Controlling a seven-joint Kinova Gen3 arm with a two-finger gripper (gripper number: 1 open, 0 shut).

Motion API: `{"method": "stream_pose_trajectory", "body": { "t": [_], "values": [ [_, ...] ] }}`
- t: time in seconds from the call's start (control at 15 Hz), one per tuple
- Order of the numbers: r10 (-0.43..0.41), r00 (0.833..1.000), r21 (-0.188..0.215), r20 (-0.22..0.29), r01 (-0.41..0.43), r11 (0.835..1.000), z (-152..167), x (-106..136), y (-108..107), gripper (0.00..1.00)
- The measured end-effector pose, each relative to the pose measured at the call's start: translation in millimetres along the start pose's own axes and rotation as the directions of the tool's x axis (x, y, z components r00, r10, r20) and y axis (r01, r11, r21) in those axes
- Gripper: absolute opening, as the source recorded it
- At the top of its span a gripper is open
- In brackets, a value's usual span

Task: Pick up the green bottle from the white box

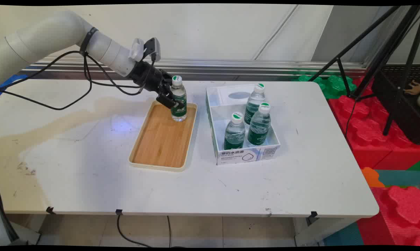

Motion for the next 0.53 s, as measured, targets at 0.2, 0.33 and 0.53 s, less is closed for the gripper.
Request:
{"method": "stream_pose_trajectory", "body": {
  "t": [0.2, 0.33, 0.53],
  "values": [
    [0.008, 1.000, -0.003, -0.009, -0.008, 1.000, -5.8, 3.1, 0.2, 1.00],
    [0.014, 1.000, -0.004, -0.017, -0.014, 1.000, -12.1, 5.5, 0.7, 1.00],
    [0.028, 0.999, -0.008, -0.030, -0.028, 1.000, -24.9, 10.7, 2.6, 1.00]
  ]
}}
